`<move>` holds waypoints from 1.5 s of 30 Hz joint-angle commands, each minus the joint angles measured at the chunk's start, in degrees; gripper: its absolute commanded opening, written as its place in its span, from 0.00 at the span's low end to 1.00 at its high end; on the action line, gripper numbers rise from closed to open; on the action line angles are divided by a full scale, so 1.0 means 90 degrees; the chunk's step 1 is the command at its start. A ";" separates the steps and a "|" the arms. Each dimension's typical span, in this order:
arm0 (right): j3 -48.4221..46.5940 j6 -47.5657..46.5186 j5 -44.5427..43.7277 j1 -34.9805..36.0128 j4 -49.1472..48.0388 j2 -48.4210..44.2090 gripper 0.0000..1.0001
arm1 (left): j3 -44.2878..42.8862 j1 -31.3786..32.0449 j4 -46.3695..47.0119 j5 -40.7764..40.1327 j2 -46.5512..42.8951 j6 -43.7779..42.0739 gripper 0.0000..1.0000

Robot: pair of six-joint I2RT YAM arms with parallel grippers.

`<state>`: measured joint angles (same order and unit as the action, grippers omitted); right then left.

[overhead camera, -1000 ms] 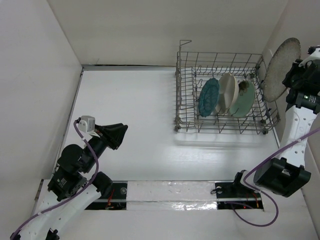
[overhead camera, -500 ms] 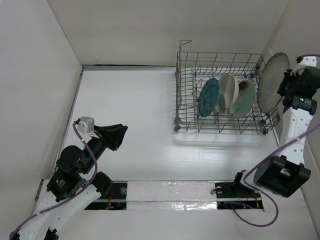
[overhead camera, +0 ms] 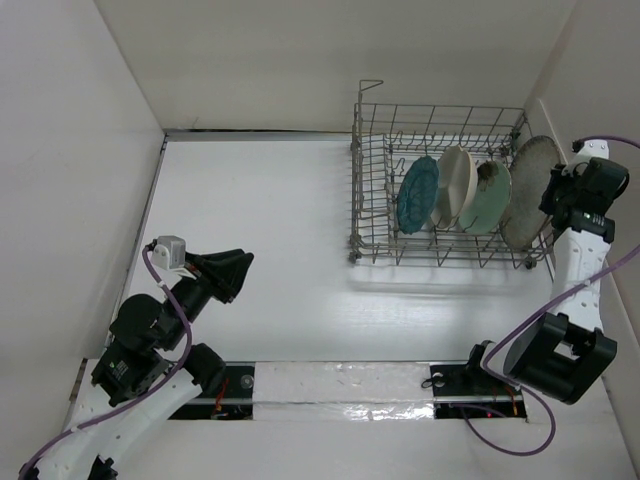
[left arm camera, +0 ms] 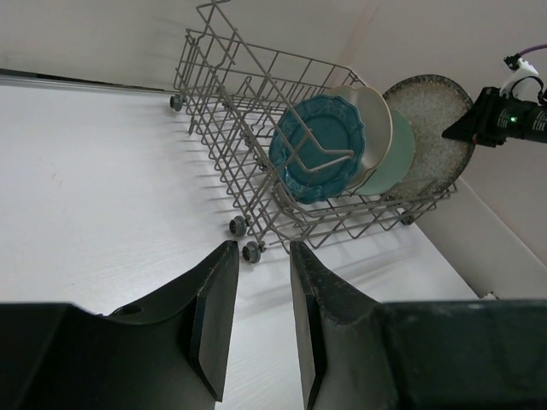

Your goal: Load the plates into the dish rack

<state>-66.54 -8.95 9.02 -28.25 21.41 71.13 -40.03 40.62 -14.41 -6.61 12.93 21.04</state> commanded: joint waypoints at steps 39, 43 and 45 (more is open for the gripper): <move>0.2930 0.4784 0.1021 0.5373 -0.4840 -0.4232 0.43 | -0.0269 -0.0383 0.0312 -0.1003 0.1042 -0.0121 0.55; 0.3379 0.4511 0.0679 0.6214 -0.4859 -0.4105 0.53 | -0.0551 -0.0383 0.0585 -0.1199 0.1570 0.0015 0.55; 0.3603 0.4326 0.0327 0.6439 -0.4859 -0.4115 0.53 | -0.0572 -0.0383 0.0790 -0.1083 0.1872 0.0152 0.55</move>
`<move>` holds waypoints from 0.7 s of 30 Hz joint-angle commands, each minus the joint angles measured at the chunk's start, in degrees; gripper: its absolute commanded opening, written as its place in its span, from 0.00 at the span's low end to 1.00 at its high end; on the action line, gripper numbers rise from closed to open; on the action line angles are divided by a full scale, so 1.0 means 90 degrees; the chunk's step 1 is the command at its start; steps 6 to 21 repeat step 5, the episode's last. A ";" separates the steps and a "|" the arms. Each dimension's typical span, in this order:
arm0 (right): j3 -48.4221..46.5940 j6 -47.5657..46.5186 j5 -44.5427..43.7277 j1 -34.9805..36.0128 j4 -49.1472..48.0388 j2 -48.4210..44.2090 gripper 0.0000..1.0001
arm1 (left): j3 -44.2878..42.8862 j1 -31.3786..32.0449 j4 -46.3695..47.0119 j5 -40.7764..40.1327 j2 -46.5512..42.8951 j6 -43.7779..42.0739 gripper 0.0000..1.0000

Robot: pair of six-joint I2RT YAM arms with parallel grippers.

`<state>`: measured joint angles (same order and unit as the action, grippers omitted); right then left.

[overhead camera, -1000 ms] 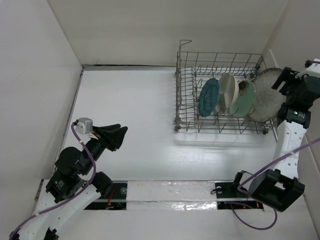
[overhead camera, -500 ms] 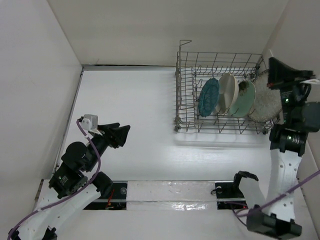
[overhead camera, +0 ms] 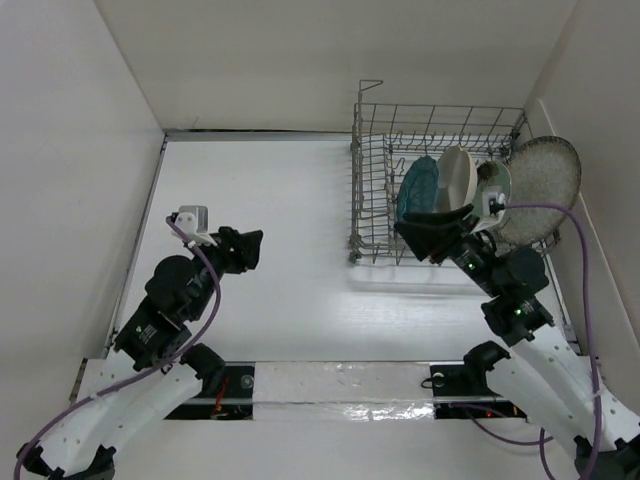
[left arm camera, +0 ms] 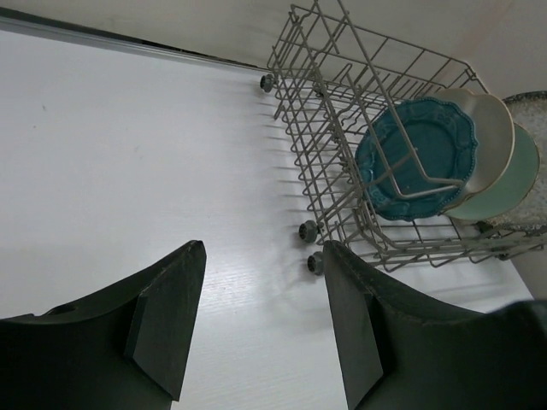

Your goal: Load the plates into the dish rack

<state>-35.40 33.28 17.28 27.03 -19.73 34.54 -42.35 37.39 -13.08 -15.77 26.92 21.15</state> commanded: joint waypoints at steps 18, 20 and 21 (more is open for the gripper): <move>0.0398 -0.0748 -0.0884 0.0435 -0.0182 -0.0273 0.54 | -0.0246 -0.0023 0.1335 0.0209 0.0973 0.0599 0.54; 0.0398 -0.0748 -0.0884 0.0435 -0.0182 -0.0273 0.54 | -0.0246 -0.0023 0.1335 0.0209 0.0973 0.0599 0.54; 0.0398 -0.0748 -0.0884 0.0435 -0.0182 -0.0273 0.54 | -0.0246 -0.0023 0.1335 0.0209 0.0973 0.0599 0.54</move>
